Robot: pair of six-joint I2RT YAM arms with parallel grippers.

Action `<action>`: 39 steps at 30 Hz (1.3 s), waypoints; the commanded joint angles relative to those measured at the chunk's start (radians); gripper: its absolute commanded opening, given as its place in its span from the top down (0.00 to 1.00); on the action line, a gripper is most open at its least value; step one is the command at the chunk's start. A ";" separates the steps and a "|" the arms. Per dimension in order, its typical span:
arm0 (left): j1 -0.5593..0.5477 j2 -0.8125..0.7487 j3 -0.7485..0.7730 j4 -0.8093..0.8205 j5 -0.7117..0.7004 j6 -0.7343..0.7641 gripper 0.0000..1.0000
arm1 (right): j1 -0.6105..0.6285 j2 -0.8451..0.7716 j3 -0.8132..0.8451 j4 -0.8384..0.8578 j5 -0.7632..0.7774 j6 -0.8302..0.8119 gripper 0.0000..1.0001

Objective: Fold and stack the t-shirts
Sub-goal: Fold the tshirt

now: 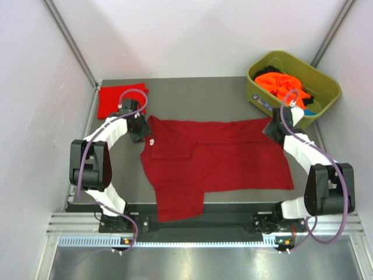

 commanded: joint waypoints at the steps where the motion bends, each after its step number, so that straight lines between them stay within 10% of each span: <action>1: 0.020 -0.039 -0.078 -0.011 0.018 0.021 0.47 | -0.083 -0.040 -0.040 0.035 -0.072 -0.036 0.54; 12: 0.029 -0.053 -0.204 0.015 0.017 -0.010 0.48 | -0.154 -0.122 -0.111 0.058 -0.138 -0.063 0.53; 19: 0.038 -0.049 -0.228 -0.031 -0.055 -0.024 1.00 | -0.186 -0.167 -0.132 0.062 -0.170 -0.066 0.53; 28: 0.150 -0.136 -0.250 -0.071 -0.161 -0.041 1.00 | -0.192 -0.150 -0.164 0.096 -0.208 -0.046 0.53; 31: 0.149 -0.159 -0.216 -0.031 0.014 0.010 1.00 | -0.191 -0.130 -0.172 0.130 -0.233 -0.037 0.53; 36: 0.147 -0.164 -0.147 0.186 0.253 0.034 0.57 | -0.191 -0.099 -0.166 0.151 -0.262 -0.022 0.53; 39: 0.147 -0.069 -0.061 0.254 0.351 0.019 0.53 | -0.189 -0.096 -0.167 0.167 -0.271 -0.019 0.53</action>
